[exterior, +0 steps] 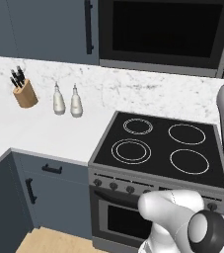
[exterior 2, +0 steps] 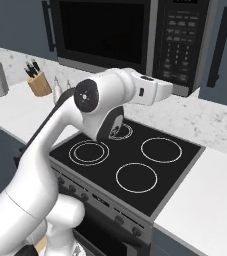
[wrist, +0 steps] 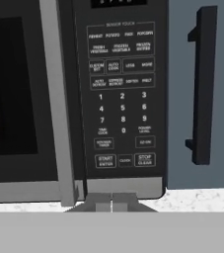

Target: Pick the avocado from the sink and place it in the bowl. Then pick the bowl and place it in the microwave. Then close the microwave door and press the start button.

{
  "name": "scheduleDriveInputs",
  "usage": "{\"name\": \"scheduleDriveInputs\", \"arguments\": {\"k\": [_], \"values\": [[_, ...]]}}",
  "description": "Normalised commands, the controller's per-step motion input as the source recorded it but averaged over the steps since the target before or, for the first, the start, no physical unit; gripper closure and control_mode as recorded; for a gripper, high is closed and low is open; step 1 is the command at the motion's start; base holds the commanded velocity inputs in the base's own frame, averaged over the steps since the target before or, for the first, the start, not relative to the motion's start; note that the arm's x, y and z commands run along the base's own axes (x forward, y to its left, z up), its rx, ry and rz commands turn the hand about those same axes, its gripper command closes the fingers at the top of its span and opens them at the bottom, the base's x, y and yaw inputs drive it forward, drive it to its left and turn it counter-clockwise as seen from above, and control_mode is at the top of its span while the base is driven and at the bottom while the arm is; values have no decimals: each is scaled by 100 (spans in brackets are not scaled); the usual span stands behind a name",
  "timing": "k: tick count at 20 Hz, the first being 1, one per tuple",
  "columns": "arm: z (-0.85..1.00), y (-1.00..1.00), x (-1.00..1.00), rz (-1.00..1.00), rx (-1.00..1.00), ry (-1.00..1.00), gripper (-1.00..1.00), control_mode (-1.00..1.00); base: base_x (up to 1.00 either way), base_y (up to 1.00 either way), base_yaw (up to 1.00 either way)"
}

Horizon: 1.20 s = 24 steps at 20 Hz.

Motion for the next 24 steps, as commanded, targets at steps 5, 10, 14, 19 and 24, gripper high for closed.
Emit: {"name": "scheduleDriveInputs", "arguments": {"k": [5,10,14,19,24], "values": [[0,-13,2,0,0,1,100,-100,0,0,0],[0,-7,6,0,0,3,100,-100,0,0,0],[-1,-2,11,0,0,3,100,-100,0,0,0],[0,0,30,0,0,1,100,-100,0,0,0],[0,0,29,0,0,0,100,-100,0,0,0]]}}
